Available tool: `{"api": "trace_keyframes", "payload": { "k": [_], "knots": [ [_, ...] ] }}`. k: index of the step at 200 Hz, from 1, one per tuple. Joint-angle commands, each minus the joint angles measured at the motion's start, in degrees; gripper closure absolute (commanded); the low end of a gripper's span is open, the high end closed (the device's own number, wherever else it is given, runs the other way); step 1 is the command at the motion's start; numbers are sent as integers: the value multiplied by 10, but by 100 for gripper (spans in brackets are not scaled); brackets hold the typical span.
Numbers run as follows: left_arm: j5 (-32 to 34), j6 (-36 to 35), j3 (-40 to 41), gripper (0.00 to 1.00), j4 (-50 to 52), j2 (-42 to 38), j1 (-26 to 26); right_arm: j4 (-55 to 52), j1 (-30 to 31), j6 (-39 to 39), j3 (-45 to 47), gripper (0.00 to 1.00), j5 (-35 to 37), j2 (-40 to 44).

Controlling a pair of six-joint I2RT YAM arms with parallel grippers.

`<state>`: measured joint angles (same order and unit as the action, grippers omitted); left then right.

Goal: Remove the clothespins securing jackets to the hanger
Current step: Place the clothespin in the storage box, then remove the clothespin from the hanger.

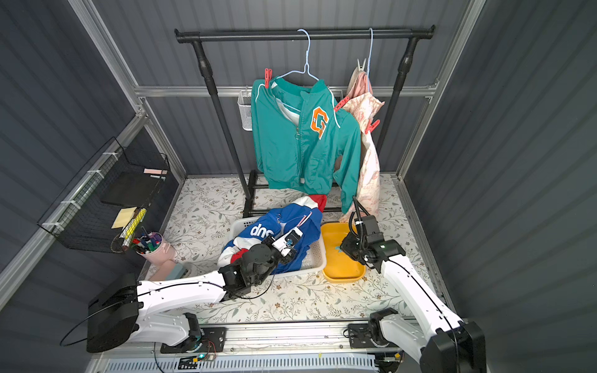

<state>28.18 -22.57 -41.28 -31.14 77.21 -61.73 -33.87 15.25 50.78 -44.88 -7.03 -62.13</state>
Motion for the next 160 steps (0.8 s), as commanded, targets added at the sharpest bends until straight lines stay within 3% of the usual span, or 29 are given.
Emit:
{"api": "trace_keyframes", "payload": {
  "k": [1, 34, 76, 97, 135, 160],
  "knots": [
    [-37, 30, -31, 100, 44, -24, -2, 1, -2, -4, -35, 53, 1, -23],
    [-101, 80, -54, 100, 105, -48, 16, 5, 29, -53, -82, 40, 25, -9],
    [-222, 145, -74, 100, 127, -55, 102, 32, 145, -173, -150, 31, 73, 13],
    [-273, 155, -94, 100, 138, -40, 138, 56, 185, -210, -169, 27, 64, 18],
    [-331, 171, -119, 100, 141, -15, 179, 152, 234, -269, -164, 25, 26, 14],
    [-360, 175, -130, 100, 141, -6, 190, 196, 243, -285, -171, 29, 21, -5]
  ]
}}
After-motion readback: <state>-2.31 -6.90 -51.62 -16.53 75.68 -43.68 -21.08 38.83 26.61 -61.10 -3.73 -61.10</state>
